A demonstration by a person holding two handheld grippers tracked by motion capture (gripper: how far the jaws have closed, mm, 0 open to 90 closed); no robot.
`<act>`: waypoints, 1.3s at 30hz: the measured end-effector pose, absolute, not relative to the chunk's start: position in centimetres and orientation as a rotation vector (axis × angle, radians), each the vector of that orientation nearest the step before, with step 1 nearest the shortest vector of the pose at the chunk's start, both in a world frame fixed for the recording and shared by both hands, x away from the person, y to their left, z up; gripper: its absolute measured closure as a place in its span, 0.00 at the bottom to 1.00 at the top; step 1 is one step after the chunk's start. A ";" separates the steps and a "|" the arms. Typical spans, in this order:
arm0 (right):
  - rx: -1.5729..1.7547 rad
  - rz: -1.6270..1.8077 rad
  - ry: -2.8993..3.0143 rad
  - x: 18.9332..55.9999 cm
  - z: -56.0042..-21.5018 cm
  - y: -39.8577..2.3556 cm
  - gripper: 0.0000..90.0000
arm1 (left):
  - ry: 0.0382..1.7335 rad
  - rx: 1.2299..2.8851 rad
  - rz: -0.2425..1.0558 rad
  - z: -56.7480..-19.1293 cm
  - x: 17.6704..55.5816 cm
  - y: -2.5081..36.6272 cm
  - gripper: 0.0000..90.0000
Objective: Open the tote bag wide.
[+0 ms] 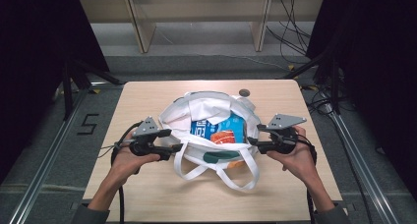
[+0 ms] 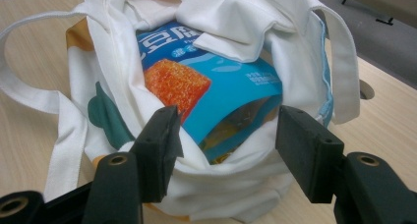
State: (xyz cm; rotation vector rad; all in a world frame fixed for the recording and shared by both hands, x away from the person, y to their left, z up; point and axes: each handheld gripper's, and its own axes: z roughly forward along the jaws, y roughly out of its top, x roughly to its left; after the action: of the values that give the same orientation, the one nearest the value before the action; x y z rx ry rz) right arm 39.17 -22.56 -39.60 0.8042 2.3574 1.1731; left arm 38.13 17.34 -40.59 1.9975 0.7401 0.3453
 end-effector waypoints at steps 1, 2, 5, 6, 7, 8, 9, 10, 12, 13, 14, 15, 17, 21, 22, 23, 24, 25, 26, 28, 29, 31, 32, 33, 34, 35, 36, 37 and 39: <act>0.793 1.163 2.348 39.2 -39.6 -22.7 0.47 | 0.743 1.997 0.343 -40.6 38.0 17.3 0.34; 0.804 1.163 2.346 39.1 -39.6 -22.8 0.47 | 0.732 1.991 0.351 -40.7 37.9 17.2 0.34; 0.813 1.165 2.350 38.9 -39.7 -23.0 0.46 | 0.727 1.989 0.348 -40.8 37.7 17.2 0.33; 0.818 1.157 2.336 38.8 -39.7 -23.1 0.45 | 0.728 1.989 0.347 -40.8 37.6 17.2 0.33; 0.825 1.162 2.342 38.7 -39.8 -23.1 0.44 | 0.731 1.993 0.347 -40.7 37.5 17.2 0.33; 0.832 1.162 2.347 38.7 -39.9 -23.2 0.44 | 0.730 1.979 0.345 -40.8 37.3 17.1 0.33; 0.821 1.165 2.347 38.6 -39.9 -23.2 0.44 | 0.732 1.977 0.339 -40.7 37.1 17.1 0.33; 0.822 1.157 2.340 38.5 -40.0 -23.3 0.44 | 0.725 1.966 0.322 -40.7 37.0 17.0 0.33; 0.808 1.152 2.346 38.4 -40.0 -23.5 0.43 | 0.716 1.982 0.330 -40.7 36.6 16.8 0.32; 0.820 1.156 2.342 38.3 -40.1 -23.5 0.43 | 0.707 1.985 0.328 -40.8 36.4 16.7 0.32; 0.833 1.154 2.352 38.1 -40.1 -23.5 0.43 | 0.708 1.986 0.322 -40.8 36.3 16.5 0.32; 0.832 1.156 2.342 38.0 -40.1 -23.5 0.43 | 0.712 1.985 0.324 -40.9 36.0 16.4 0.32; 0.817 1.157 2.345 37.9 -40.2 -23.7 0.42 | 0.684 2.002 0.339 -41.0 35.6 16.2 0.32; 0.844 1.155 2.360 37.4 -40.4 -23.7 0.42 | 0.680 2.015 0.323 -41.3 34.7 15.7 0.32; 0.840 1.151 2.359 37.3 -40.5 -23.8 0.42 | 0.665 2.017 0.316 -41.3 34.6 15.6 0.32; 0.822 1.148 2.346 37.4 -40.5 -23.9 0.41 | 0.667 2.021 0.323 -41.4 34.3 15.4 0.32; 0.833 1.149 2.351 37.3 -40.6 -23.9 0.41 | 0.659 2.015 0.320 -41.5 34.2 15.3 0.32; 0.828 1.146 2.355 37.1 -40.6 -23.9 0.41 | 0.650 2.025 0.317 -41.5 34.1 15.2 0.32; 0.828 1.145 2.352 37.1 -40.7 -23.9 0.41 | 0.653 2.019 0.316 -41.6 33.8 15.0 0.32; 0.845 1.144 2.359 36.8 -40.9 -23.9 0.41 | 0.629 2.042 0.326 -41.7 33.6 14.9 0.32; 0.832 1.142 2.357 36.7 -41.0 -23.9 0.41 | 0.634 2.054 0.342 -41.9 33.5 14.9 0.32; 0.826 1.139 2.361 36.6 -41.0 -24.0 0.40 | 0.635 2.053 0.327 -42.4 33.4 14.8 0.31; 0.834 1.140 2.362 36.5 -41.1 -24.0 0.40 | 0.625 2.058 0.326 -42.5 33.4 14.8 0.31; 0.835 1.136 2.364 36.4 -41.0 -24.1 0.40 | 0.612 2.066 0.328 -42.6 33.4 14.9 0.31; 0.836 1.143 2.357 36.3 -41.1 -24.1 0.40 | 0.611 2.058 0.328 -42.8 33.3 14.9 0.31; 0.854 1.143 2.360 36.0 -41.2 -24.1 0.40 | 0.622 2.051 0.326 -42.9 33.2 14.9 0.31; 0.832 1.141 2.352 36.0 -41.2 -24.2 0.39 | 0.624 2.057 0.319 -43.0 33.1 15.0 0.29; 0.826 1.144 2.352 35.9 -41.2 -24.2 0.39 | 0.663 2.038 0.312 -43.1 32.8 14.9 0.28; 0.839 1.141 2.360 35.5 -41.4 -24.1 0.37 | 0.655 2.032 0.296 -43.1 32.4 14.9 0.28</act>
State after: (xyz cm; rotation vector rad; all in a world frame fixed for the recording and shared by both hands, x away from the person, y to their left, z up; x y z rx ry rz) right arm 35.49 -24.14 -41.36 0.8390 2.3601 1.1412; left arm 32.41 14.94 -43.14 2.0318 0.6552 0.2959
